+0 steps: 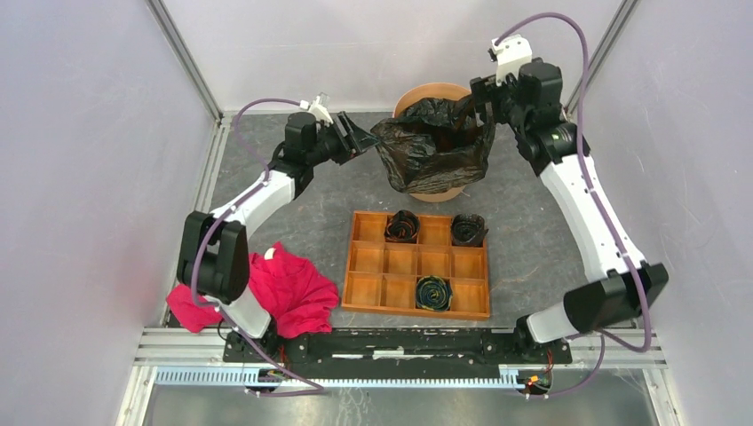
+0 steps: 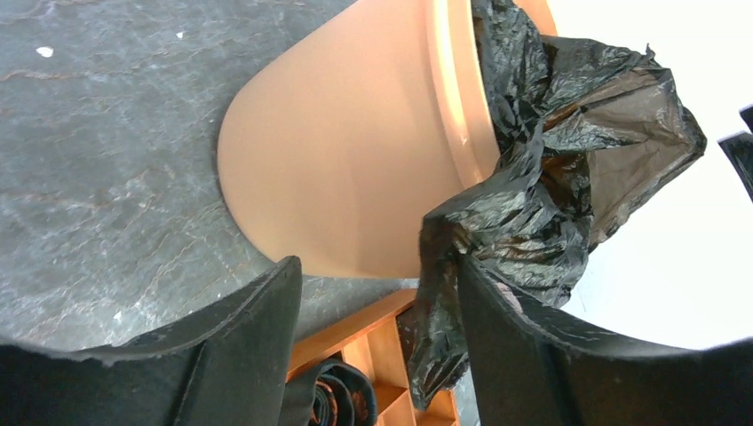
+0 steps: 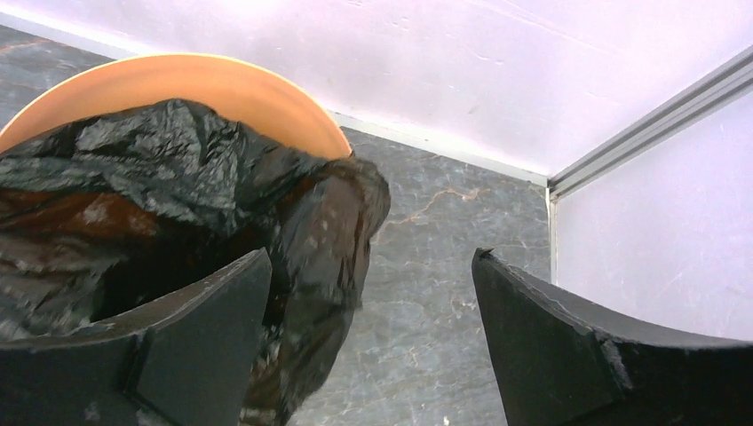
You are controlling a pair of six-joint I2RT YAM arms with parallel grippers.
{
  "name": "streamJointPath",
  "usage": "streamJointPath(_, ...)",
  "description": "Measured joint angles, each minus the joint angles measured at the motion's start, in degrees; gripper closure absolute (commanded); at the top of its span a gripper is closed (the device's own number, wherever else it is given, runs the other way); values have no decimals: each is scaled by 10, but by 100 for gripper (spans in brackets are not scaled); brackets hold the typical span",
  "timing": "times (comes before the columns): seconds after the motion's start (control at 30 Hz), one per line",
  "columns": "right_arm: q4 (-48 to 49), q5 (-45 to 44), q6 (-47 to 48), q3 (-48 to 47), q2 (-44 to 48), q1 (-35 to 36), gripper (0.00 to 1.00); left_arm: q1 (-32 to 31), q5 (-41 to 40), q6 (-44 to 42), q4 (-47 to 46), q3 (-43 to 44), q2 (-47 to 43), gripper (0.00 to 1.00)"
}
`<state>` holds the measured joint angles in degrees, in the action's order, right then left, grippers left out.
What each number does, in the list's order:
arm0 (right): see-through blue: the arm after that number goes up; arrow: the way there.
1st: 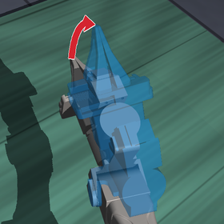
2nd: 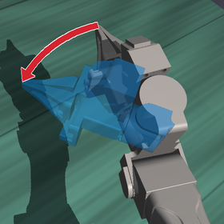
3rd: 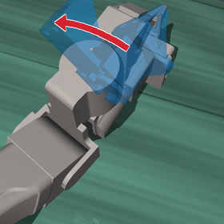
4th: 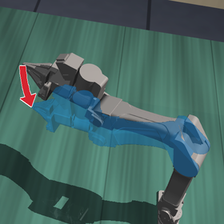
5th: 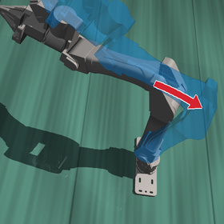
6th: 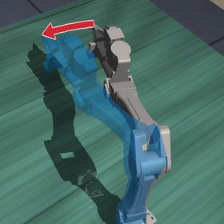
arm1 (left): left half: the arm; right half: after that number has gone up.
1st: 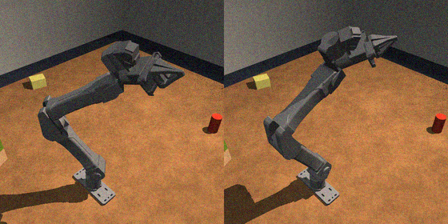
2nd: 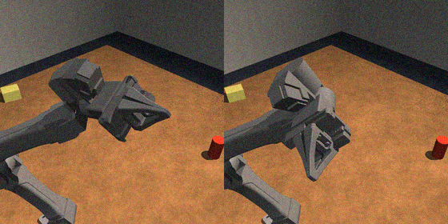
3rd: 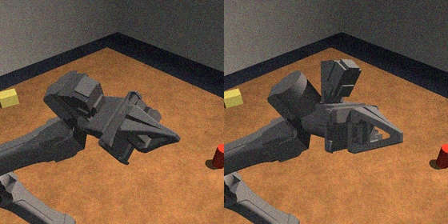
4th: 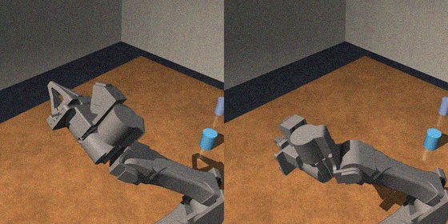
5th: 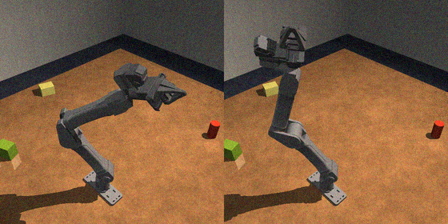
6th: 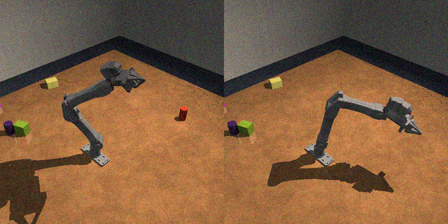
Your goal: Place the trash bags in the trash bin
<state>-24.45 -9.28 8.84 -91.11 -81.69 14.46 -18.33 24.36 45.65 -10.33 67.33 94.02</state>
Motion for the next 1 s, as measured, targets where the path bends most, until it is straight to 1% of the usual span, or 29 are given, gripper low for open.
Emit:
streamJointPath(0.07, -11, -7, 5, -35, -34, -1, 12, 0, 12, 4, 0, 19, 17, 42)
streamJointPath(0.17, -28, -8, 6, -82, -82, -8, 13, 4, 22, 13, -6, 47, 36, 49)
streamJointPath(0.3, -42, 15, -2, -96, -111, -26, 13, 10, 33, 19, -16, 70, 52, 54)
streamJointPath(0.33, -45, 25, -5, -96, -115, -30, 13, 10, 36, 21, -20, 74, 57, 57)
streamJointPath(0.37, -50, 36, -7, -98, -120, -35, 16, 12, 42, 24, -23, 78, 64, 61)
streamJointPath(0.4, -52, 52, -10, -100, -125, -41, 20, 14, 46, 28, -28, 82, 70, 65)
streamJointPath(0.47, -54, 76, -16, -101, -133, -49, 31, 15, 50, 34, -32, 83, 79, 73)
streamJointPath(0.53, -53, 94, -24, -100, -139, -57, 50, 17, 54, 41, -36, 83, 87, 82)
streamJointPath(0.57, -49, 102, -30, -99, -141, -62, 62, 18, 55, 46, -37, 84, 92, 87)
streamJointPath(0.63, -43, 113, -35, -96, -142, -68, 77, 20, 56, 54, -42, 90, 102, 96)
streamJointPath(0.7, -25, 121, -42, -96, -147, -75, 81, 21, 55, 61, -48, 94, 111, 98)
streamJointPath(0.77, 2, 122, -43, -87, -150, -82, 90, 22, 47, 65, -49, 99, 118, 98)
streamJointPath(0.8, 24, 121, -42, -73, -150, -85, 93, 22, 41, 67, -49, 101, 122, 98)
streamJointPath(0.9, 101, 113, -29, -8, -145, -90, 96, 22, 23, 71, -54, 102, 128, 98)
streamJointPath(1.0, 150, 109, -17, 50, -148, -93, 100, 22, 10, 75, -66, 102, 139, 98)
